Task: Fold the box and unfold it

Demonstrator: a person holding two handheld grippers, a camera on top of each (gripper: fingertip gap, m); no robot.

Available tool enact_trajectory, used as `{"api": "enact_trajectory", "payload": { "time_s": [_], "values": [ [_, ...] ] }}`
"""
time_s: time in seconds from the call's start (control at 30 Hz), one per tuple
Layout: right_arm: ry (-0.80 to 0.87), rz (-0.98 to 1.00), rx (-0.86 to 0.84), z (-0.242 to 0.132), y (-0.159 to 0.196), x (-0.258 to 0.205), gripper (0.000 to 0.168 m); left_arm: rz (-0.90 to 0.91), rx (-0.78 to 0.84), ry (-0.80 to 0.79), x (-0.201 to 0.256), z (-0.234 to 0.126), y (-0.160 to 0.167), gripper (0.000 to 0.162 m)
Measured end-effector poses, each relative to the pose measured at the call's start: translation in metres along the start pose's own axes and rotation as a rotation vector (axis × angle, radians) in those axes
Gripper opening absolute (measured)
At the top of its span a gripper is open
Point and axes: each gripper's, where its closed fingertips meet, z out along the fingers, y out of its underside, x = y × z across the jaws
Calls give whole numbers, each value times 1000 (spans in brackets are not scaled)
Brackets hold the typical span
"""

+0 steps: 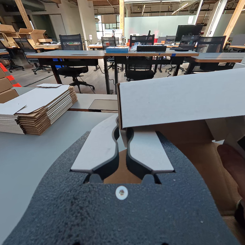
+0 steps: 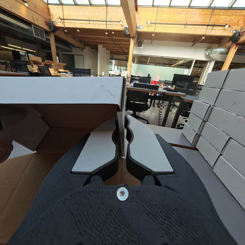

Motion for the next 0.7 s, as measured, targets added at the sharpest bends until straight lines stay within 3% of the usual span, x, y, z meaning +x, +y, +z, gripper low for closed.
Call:
{"api": "enact_trajectory", "payload": {
  "time_s": [0.27, 0.4, 0.53, 0.7],
  "values": [
    [-28, -29, -67, 1, 9, -2, 6, -32, -46, 24, 0, 6, 13, 5],
    [-210, 13, -135, -2, 8, -18, 21, 10, -56, 38, -10, 16, -3, 5],
    [-436, 66, -147, -32, -14, -26, 54, 236, -100, 79, -21, 34, -28, 5],
    [-560, 22, -134, -71, -23, 3, 62, 567, -318, 318, -16, 47, -41, 6]
  ]
}}
